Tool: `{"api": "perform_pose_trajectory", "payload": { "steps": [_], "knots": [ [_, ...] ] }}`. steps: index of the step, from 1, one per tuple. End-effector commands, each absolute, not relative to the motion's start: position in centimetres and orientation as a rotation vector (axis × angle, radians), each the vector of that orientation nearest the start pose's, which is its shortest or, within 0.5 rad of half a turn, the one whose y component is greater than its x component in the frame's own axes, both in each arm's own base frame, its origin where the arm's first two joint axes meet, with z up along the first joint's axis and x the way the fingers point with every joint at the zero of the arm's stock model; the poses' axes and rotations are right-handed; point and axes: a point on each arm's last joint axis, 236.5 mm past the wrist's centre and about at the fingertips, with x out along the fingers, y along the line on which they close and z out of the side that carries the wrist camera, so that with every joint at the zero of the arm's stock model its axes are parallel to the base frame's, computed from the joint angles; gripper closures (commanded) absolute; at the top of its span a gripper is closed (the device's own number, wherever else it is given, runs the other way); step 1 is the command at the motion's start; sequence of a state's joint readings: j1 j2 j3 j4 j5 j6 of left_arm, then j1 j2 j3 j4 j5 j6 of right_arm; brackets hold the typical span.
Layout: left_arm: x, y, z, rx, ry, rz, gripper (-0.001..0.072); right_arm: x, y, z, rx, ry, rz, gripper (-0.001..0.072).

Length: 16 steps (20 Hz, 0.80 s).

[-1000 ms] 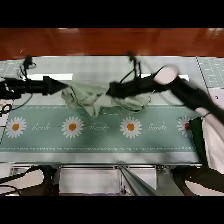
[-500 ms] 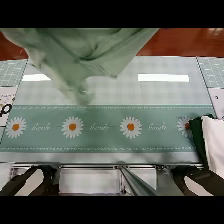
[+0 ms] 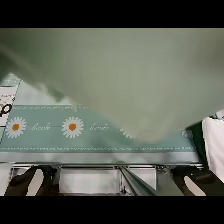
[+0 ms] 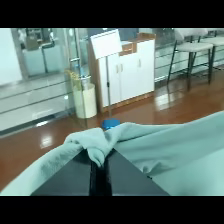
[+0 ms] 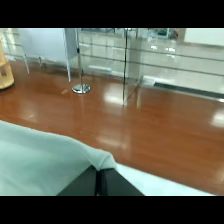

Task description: Fold the shirts.

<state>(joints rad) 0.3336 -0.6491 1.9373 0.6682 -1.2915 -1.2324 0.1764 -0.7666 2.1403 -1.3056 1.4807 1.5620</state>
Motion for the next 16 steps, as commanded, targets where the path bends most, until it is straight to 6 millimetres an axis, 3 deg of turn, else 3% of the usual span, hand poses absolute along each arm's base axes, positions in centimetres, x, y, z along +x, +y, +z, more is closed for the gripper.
{"api": "perform_pose_trajectory", "payload": {
  "steps": [1,5,7,9,12,16],
  "knots": [
    [10.0,-15.6,52.3,0.137,-0.121,-0.56,0.0686,13.5,8.7,48.0,0.016,0.214,0.44,0.0689],
    [8.7,-15.8,52.2,0.124,-0.127,-0.555,0.0686,13.1,8.7,46.5,0.026,0.282,0.44,0.0689],
    [9.8,-15.5,51.1,0.104,-0.078,-0.559,0.0686,13.8,8.8,45.8,0.029,0.312,0.439,0.0689],
    [12.5,-14.8,48.7,0.031,0.02,-0.564,0.0685,15.7,9.2,43.1,0.033,0.405,0.435,0.0689],
    [18.3,-13.1,42.3,-0.1,0.223,-0.565,0.0686,19.5,9.8,37.3,0.016,0.574,0.434,0.0691],
    [27.6,-10.3,29.2,-0.26,0.543,-0.56,0.0685,27.4,10.4,27.8,0.027,0.765,0.385,0.0691]
  ]
}}
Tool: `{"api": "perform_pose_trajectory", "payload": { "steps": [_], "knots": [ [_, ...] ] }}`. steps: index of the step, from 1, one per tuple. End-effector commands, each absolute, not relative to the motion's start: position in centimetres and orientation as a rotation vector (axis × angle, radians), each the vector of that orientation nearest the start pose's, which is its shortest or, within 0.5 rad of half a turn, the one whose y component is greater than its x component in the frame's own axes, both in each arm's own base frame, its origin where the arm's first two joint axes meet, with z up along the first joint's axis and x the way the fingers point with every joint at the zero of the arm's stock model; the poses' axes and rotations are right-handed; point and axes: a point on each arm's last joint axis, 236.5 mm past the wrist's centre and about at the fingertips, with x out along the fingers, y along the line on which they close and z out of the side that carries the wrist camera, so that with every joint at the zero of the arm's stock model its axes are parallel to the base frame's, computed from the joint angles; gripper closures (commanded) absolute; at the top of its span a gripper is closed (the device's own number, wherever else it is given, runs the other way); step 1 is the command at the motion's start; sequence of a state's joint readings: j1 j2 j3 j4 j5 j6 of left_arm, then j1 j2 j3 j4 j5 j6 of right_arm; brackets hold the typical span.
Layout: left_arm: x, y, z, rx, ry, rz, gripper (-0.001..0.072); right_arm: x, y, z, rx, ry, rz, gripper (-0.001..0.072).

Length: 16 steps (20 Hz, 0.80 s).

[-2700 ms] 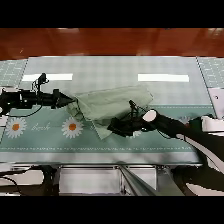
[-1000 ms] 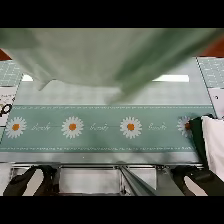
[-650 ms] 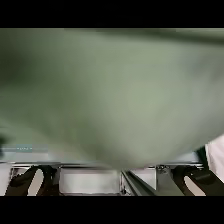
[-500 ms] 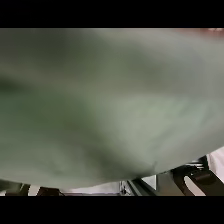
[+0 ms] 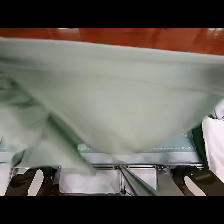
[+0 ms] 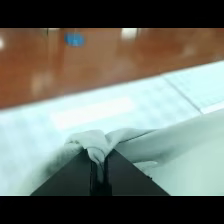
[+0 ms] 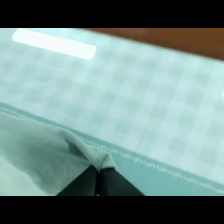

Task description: Fold the shirts.

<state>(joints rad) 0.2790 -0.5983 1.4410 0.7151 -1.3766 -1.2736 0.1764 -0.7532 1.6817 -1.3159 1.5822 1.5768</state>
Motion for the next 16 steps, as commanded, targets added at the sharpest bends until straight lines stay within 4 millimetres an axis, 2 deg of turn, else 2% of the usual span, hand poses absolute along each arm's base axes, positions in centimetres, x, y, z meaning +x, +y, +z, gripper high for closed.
{"api": "perform_pose_trajectory", "payload": {
  "steps": [1,2,5,7,9,11,13,16],
  "knots": [
    [29.9,-9.7,26.4,-0.303,0.594,-0.549,0.0685,29.5,10.5,25.5,0.031,0.807,0.367,0.0691],
    [32.5,-9.2,23.6,-0.338,0.637,-0.536,0.0685,31.7,10.7,23.3,0.034,0.845,0.356,0.0691],
    [40.4,-8.4,17.2,-0.395,0.73,-0.506,0.0685,39.7,10.6,17.3,0.047,0.905,0.301,0.0691],
    [45.5,-8.1,14.0,-0.427,0.776,-0.486,0.0685,44.7,8.6,13.0,0.136,0.957,0.219,0.0691],
    [50.0,-8.5,10.7,-0.459,0.838,-0.495,0.0685,48.6,7.1,9.7,0.282,0.99,0.193,0.069],
    [52.8,-9.7,7.6,-0.506,0.906,-0.506,0.0685,51.4,6.5,7.2,0.401,1.009,0.214,0.0689],
    [54.6,-11.0,5.1,-0.55,0.959,-0.508,0.0685,52.9,6.7,4.8,0.502,1.028,0.235,0.0689],
    [55.6,-12.0,2.1,-0.641,1.013,-0.456,0.0676,54.0,7.2,1.8,0.595,1.06,0.225,0.0674]
  ]
}}
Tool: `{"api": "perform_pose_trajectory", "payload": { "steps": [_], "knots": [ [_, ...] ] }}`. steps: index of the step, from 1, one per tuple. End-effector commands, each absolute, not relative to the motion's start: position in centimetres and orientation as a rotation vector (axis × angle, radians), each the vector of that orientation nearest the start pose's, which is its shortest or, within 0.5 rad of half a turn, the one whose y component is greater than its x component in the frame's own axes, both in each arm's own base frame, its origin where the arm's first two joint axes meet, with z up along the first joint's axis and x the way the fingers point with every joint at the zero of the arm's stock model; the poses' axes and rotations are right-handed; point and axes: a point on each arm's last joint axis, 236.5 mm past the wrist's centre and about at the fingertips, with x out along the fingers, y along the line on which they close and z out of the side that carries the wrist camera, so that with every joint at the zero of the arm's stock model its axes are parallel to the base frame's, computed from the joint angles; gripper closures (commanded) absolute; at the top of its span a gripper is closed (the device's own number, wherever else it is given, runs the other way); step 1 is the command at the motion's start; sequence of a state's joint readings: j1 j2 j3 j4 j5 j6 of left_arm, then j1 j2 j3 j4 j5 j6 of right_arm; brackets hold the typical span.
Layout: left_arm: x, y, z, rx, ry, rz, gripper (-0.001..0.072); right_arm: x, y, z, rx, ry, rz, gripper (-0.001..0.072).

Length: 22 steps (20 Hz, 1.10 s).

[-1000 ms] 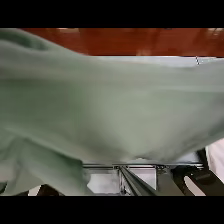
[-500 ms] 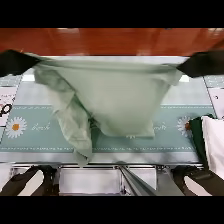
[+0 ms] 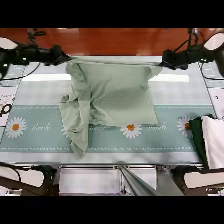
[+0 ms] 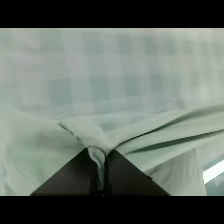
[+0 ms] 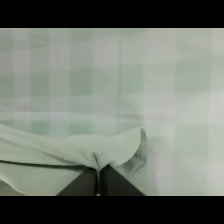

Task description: Fold the shirts.

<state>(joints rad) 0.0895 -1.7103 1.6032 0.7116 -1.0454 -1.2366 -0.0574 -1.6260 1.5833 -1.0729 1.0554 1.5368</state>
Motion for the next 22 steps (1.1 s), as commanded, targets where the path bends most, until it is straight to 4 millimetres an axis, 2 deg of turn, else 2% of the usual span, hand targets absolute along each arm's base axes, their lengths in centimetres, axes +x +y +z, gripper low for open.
{"api": "perform_pose_trajectory", "payload": {
  "steps": [1,2,3,5,7,9,10,12,13,14,15,17,19,22],
  "knots": [
    [55.5,-12.4,1.4,-0.669,1.041,-0.446,0.0524,54.4,7.2,1.3,0.614,1.054,0.22,0.0556],
    [55.1,-12.6,0.9,-0.68,1.065,-0.446,0.0227,54.7,7.4,1.2,0.637,1.047,0.221,0.0387],
    [54.7,-12.6,0.8,-0.689,1.087,-0.451,0.02,54.6,7.1,1.2,0.65,1.054,0.217,0.0343],
    [52.5,-10.4,1.1,-0.7,1.164,-0.47,0.02,52.2,5.5,1.4,0.633,1.146,0.221,0.0343],
    [48.7,-7.0,1.0,-0.674,1.29,-0.512,0.02,48.4,1.3,1.2,0.584,1.272,0.167,0.0343],
    [45.2,-4.3,2.0,-0.686,1.352,-0.54,0.02,44.5,-3.7,1.0,0.512,1.369,0.058,0.0343],
    [43.5,-3.0,2.4,-0.686,1.351,-0.523,0.02,42.6,-5.1,0.7,0.496,1.402,0.016,0.0343],
    [39.6,1.2,1.2,-0.65,1.376,-0.364,0.02,38.0,-6.6,-1.3,0.479,1.456,-0.073,0.0343],
    [37.3,3.3,0.4,-0.671,1.372,-0.273,0.02,35.9,-6.3,-2.6,0.506,1.457,-0.093,0.0343],
    [35.3,4.0,-0.1,-0.74,1.346,-0.216,0.02,34.1,-5.4,-3.6,0.551,1.451,-0.095,0.0343],
    [33.3,3.8,-0.7,-0.804,1.326,-0.194,0.02,32.7,-3.6,-4.2,0.591,1.431,-0.06,0.0343],
    [28.5,2.2,-2.7,-0.887,1.332,-0.168,0.02,30.9,0.4,-4.1,0.657,1.349,0.042,0.0343],
    [24.8,0.8,-5.0,-0.972,1.335,-0.104,0.02,29.5,2.7,-3.5,0.705,1.284,0.087,0.0343],
    [22.9,-1.9,-6.8,-1.078,1.318,-0.072,0.02,27.5,4.2,-2.7,0.699,1.256,0.137,0.0343]
  ]
}}
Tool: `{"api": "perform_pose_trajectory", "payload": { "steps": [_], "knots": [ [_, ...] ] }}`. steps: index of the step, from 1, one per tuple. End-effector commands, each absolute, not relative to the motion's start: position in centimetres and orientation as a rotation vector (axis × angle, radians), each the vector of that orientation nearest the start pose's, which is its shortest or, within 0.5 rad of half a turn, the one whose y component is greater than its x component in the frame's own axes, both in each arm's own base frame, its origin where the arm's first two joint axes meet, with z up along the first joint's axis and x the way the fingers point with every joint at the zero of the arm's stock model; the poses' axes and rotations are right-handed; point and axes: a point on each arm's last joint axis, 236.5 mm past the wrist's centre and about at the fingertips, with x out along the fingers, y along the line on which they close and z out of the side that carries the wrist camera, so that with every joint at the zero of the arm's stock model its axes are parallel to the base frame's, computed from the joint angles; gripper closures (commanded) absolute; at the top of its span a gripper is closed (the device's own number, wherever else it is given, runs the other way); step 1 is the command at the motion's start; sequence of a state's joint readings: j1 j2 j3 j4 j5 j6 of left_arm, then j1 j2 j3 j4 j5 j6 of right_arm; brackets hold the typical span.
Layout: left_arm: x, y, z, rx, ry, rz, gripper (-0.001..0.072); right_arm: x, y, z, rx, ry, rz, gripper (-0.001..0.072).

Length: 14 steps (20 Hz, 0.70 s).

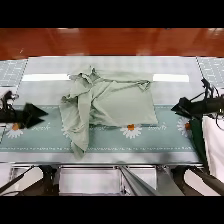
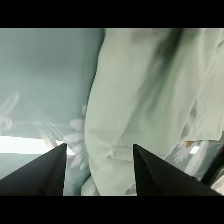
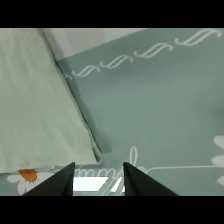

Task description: Fold the shirts.

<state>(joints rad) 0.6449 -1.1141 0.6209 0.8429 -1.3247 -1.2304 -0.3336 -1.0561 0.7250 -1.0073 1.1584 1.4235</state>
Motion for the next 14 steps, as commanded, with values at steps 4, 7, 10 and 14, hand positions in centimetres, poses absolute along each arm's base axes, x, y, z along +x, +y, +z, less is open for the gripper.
{"api": "perform_pose_trajectory", "payload": {
  "steps": [4,7,10,14],
  "knots": [
    [20.7,-4.0,-8.9,-1.099,1.398,-0.079,0.02,26.5,4.7,-1.7,0.677,1.249,0.167,0.0343],
    [20.9,-5.5,-9.3,-1.045,1.415,-0.118,0.0201,26.7,4.7,-1.6,0.679,1.244,0.165,0.0343],
    [22.8,-7.5,-9.2,-0.996,1.369,-0.157,0.02,27.0,4.5,-1.6,0.678,1.231,0.158,0.0344],
    [24.6,-9.4,-10.0,-0.945,1.332,-0.152,0.0201,27.4,4.1,-1.6,0.674,1.209,0.144,0.0344]
  ]
}}
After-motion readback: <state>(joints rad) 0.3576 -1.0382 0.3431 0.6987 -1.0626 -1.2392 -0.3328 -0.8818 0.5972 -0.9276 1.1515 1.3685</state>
